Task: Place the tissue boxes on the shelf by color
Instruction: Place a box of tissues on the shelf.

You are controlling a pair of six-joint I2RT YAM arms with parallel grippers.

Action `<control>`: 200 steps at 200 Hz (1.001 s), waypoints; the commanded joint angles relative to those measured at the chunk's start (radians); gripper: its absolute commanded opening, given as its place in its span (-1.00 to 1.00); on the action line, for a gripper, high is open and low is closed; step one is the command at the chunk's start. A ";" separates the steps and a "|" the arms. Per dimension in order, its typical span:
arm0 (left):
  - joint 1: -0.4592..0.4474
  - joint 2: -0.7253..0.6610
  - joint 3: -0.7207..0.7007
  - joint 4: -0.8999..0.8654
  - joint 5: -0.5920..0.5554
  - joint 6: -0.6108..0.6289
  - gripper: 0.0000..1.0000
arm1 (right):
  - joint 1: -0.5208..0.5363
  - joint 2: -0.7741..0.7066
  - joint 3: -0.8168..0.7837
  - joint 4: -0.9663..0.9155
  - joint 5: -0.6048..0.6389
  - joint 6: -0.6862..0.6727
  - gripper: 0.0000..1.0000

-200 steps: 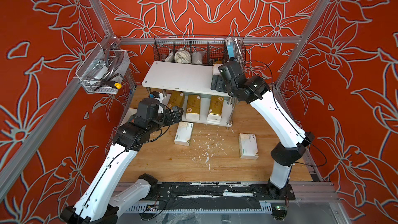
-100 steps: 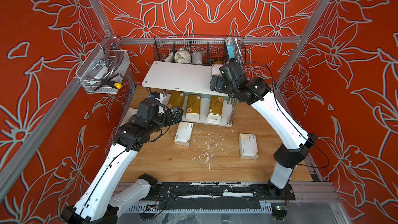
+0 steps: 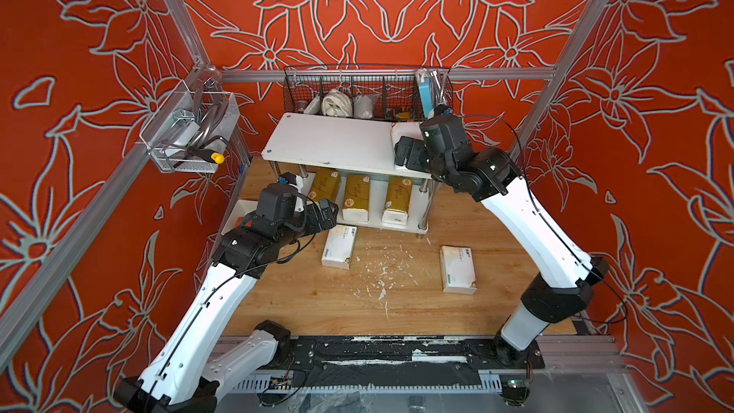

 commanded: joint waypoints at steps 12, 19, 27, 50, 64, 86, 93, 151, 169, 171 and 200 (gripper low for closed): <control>-0.004 -0.004 -0.011 0.009 -0.013 -0.008 0.97 | -0.003 0.001 -0.015 0.022 -0.023 0.015 0.98; -0.005 -0.004 -0.012 0.009 -0.015 -0.008 0.97 | -0.003 0.002 -0.018 0.025 -0.030 0.019 0.98; -0.004 -0.005 -0.013 0.009 -0.016 -0.006 0.97 | -0.002 0.002 -0.022 0.031 -0.036 0.022 0.98; -0.005 -0.004 -0.015 0.008 -0.016 -0.005 0.97 | -0.002 0.002 -0.034 0.048 -0.048 0.035 0.98; -0.004 -0.003 -0.019 0.009 -0.016 -0.004 0.97 | 0.000 0.004 -0.037 0.055 -0.056 0.042 0.98; -0.004 -0.004 -0.026 0.010 -0.016 -0.004 0.97 | -0.001 0.011 -0.039 0.059 -0.057 0.045 0.98; -0.004 -0.005 -0.026 0.011 -0.016 -0.004 0.97 | 0.000 0.013 -0.037 0.060 -0.056 0.044 0.98; -0.004 -0.004 -0.032 0.013 -0.015 0.000 0.97 | -0.001 0.025 -0.036 0.064 -0.042 0.040 0.98; -0.004 -0.005 -0.035 0.013 -0.018 0.001 0.97 | -0.001 0.021 -0.038 0.067 -0.043 0.033 0.98; -0.004 -0.004 -0.035 0.013 -0.018 0.002 0.97 | -0.001 0.020 -0.039 0.068 -0.043 0.033 0.98; -0.004 -0.005 -0.044 0.009 -0.021 0.005 0.97 | 0.000 -0.002 -0.040 0.076 -0.041 0.008 0.98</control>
